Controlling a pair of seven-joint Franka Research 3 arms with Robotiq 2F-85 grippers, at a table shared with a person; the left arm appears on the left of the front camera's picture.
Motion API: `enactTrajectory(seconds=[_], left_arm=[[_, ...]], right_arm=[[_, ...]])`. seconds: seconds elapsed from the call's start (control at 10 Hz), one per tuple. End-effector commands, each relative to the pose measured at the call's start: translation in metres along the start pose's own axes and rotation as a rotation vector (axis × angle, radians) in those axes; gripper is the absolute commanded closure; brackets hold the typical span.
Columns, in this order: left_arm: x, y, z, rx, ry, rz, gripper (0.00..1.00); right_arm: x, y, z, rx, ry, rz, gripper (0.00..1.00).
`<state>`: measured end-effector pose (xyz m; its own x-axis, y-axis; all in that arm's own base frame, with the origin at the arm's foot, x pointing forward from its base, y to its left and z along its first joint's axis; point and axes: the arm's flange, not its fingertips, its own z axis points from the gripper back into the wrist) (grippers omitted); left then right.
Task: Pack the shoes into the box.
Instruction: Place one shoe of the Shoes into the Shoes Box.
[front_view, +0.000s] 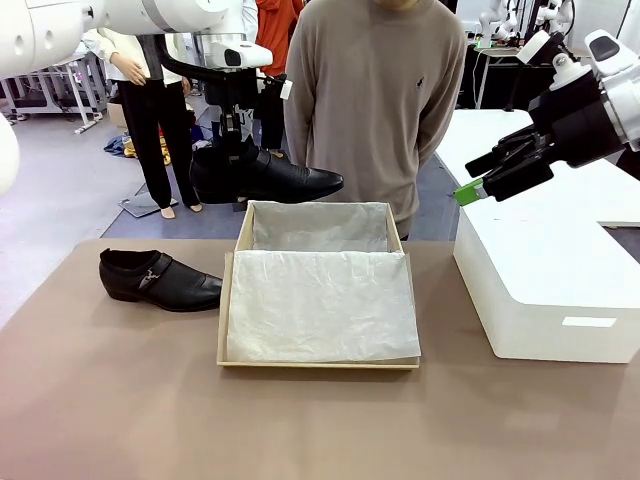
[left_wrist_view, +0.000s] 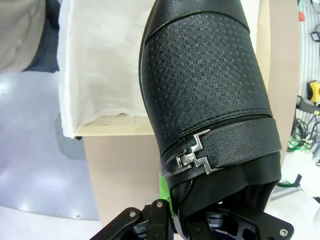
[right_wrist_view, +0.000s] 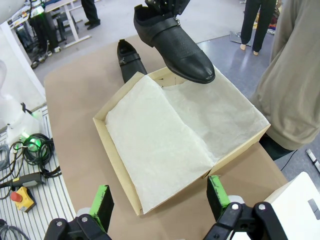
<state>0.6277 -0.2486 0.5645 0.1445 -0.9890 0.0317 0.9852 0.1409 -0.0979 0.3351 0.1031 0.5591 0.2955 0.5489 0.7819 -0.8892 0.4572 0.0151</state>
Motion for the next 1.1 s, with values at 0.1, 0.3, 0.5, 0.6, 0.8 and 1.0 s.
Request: enactTrajectory(seconds=[0.1,0.3,0.5,0.6,0.8,1.0], left_arm=[[0.005,0.001,-0.003,0.03,-0.019,-0.027,1.0],[0.024,0.005,-0.006,0.044,-0.027,-0.087,1.0],[0.041,0.007,-0.01,0.047,-0.025,-0.117,1.0],[0.048,0.007,-0.015,0.039,-0.022,-0.141,1.0],[0.06,0.006,-0.025,0.04,-0.017,-0.169,1.0],[0.072,0.007,-0.035,0.052,-0.02,-0.196,1.0]], right_arm=[[0.0,-0.003,-0.002,0.017,-0.026,0.022,0.0],[0.0,-0.003,-0.002,0.017,-0.026,0.022,0.0],[0.0,-0.003,-0.002,0.017,-0.026,0.022,0.0],[0.0,-0.003,-0.002,0.017,-0.026,0.022,0.0],[0.0,-0.003,-0.002,0.017,-0.026,0.022,0.0],[0.0,-0.003,-0.002,0.017,-0.026,0.022,0.0]])
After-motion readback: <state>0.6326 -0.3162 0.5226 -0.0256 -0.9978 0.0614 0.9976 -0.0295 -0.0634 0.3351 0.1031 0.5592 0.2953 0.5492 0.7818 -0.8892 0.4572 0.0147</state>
